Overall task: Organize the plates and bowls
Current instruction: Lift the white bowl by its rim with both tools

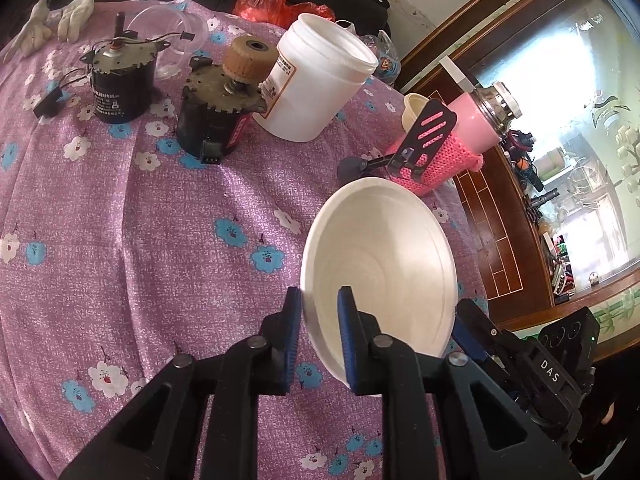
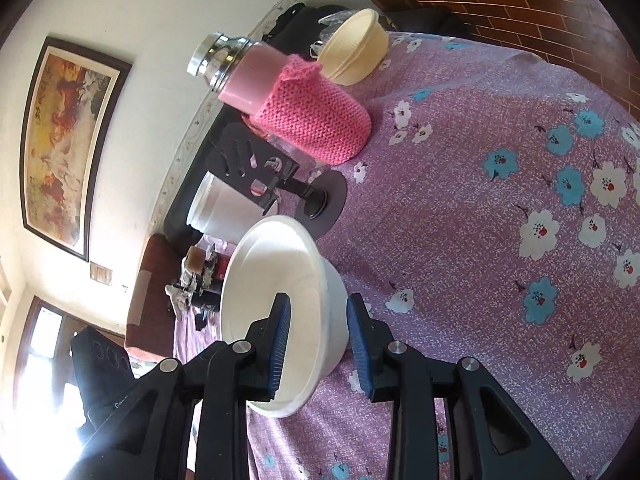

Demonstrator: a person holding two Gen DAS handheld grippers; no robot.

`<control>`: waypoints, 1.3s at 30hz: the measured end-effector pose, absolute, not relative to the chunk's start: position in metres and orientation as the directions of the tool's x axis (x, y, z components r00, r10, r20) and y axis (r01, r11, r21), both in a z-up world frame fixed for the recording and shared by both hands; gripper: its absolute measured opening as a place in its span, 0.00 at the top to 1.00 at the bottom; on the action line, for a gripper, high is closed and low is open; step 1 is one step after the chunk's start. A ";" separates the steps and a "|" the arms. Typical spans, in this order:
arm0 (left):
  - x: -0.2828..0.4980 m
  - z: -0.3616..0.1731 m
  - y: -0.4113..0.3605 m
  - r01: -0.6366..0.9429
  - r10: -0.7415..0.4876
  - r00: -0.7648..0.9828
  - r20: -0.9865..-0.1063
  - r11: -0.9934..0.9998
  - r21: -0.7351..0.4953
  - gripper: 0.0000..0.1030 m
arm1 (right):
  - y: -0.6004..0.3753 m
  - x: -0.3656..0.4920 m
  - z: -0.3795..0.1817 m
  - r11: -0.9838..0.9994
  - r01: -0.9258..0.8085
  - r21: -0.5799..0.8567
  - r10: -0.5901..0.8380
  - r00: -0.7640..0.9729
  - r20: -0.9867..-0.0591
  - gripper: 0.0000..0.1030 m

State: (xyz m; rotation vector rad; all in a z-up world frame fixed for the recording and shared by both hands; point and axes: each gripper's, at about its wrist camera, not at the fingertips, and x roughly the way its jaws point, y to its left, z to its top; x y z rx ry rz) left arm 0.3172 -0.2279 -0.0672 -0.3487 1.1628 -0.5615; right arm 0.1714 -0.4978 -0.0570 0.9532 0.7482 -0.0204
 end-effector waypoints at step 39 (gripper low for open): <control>0.305 -0.056 -0.223 0.250 -0.573 0.320 -0.755 0.820 -0.516 0.93 | -0.491 0.163 -0.044 0.655 0.323 0.684 0.235 0.773 -0.590 0.94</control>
